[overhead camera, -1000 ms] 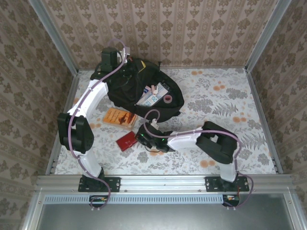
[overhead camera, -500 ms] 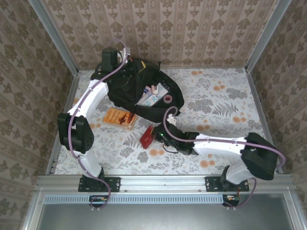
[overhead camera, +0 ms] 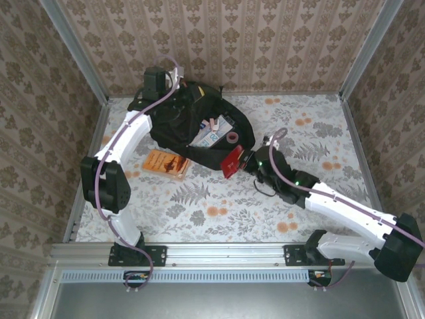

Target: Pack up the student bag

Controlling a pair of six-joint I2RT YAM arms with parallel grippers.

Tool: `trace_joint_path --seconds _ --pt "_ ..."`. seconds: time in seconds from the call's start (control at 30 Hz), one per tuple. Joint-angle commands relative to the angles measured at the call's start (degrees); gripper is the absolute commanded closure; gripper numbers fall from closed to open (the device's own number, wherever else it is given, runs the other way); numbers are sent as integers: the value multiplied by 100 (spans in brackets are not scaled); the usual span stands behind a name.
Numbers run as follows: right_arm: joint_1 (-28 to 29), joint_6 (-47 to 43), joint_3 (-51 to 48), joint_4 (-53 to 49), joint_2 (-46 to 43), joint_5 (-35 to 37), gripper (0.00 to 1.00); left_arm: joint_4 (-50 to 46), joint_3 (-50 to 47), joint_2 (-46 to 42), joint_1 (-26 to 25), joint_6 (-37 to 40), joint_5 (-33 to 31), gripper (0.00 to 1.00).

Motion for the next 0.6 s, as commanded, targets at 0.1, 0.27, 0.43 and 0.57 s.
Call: trace_joint_path --seconds 0.1,0.27,0.43,0.57 --pt "-916 -302 1037 83 422 -728 100 -59 419 -99 -40 223 23 100" --pt "-1291 -231 1798 519 1380 -909 100 -189 795 -2 -64 169 42 100" --pt "-1403 106 2566 994 2747 -910 100 -299 1178 113 -127 117 51 100" --pt "-1386 555 3216 1638 3913 -1021 100 -449 1450 249 -136 150 50 100"
